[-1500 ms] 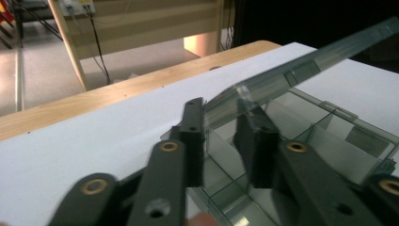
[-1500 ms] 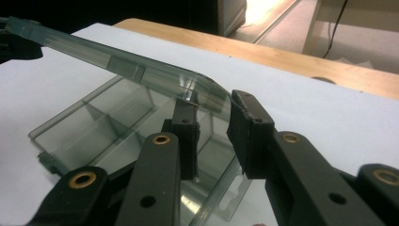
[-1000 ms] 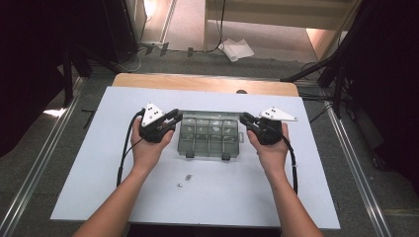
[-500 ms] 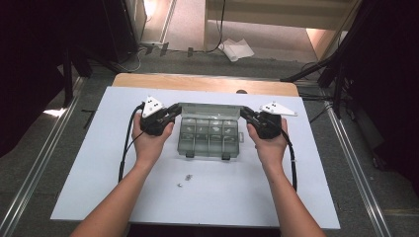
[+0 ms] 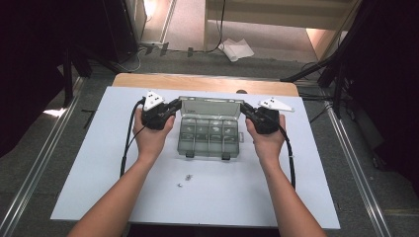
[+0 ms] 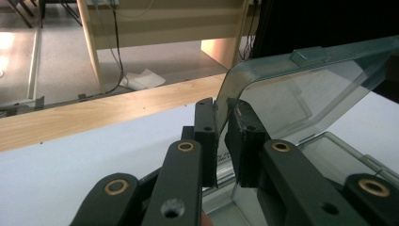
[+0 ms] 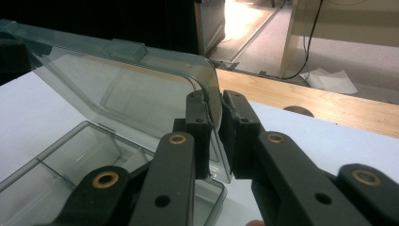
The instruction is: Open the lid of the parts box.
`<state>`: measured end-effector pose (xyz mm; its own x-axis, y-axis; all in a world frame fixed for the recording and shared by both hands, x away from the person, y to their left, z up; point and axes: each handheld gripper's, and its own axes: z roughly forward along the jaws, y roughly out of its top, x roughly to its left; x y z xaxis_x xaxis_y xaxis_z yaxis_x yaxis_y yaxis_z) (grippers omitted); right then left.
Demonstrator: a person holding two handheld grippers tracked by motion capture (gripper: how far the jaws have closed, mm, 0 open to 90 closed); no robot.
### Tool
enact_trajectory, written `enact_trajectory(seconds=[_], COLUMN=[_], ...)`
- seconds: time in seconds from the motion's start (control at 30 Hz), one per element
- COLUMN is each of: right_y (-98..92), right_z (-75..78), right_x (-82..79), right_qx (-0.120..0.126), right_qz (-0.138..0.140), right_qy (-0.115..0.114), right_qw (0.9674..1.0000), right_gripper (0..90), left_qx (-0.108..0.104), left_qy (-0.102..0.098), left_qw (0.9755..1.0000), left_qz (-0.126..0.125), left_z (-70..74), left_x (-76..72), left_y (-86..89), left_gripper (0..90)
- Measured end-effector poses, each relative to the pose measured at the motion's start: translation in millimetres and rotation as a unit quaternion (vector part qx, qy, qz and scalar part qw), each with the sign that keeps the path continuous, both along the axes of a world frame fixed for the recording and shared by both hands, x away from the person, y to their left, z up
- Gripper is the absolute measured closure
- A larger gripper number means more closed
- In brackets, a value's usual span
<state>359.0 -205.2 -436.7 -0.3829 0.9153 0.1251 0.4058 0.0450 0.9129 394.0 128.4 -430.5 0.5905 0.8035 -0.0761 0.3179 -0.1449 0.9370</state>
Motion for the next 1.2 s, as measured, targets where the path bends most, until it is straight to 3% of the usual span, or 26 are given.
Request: enact_trajectory(seconds=[0.23, 0.37, 0.9, 1.2], right_y=[0.5, 0.8, 0.2, 0.5], right_z=[2.0, 2.2, -6.8, -16.3], right_x=[8.1, 13.6, 29.6, 36.3], right_qx=[0.005, 0.004, 0.014, 0.017], right_qz=[-0.007, -0.011, -0.015, -0.019], right_qy=[0.008, 0.01, 0.033, 0.044], right_qw=[0.9999, 0.9999, 0.9993, 0.9987], right_gripper=[84.0, 84.5, 84.4, 84.7], left_qx=[-0.007, -0.001, -0.015, -0.005], left_qy=[0.018, 0.02, 0.029, 0.048], left_qw=[0.9998, 0.9998, 0.9994, 0.9988], left_qz=[-0.002, 0.0, 0.005, 0.001], left_z=[1.7, 3.0, -0.2, -13.6], left_x=[8.8, 12.3, 26.8, 37.1], left_y=[1.1, 0.0, -1.3, -1.3], left_gripper=[82.5, 82.7, 83.0, 82.9])
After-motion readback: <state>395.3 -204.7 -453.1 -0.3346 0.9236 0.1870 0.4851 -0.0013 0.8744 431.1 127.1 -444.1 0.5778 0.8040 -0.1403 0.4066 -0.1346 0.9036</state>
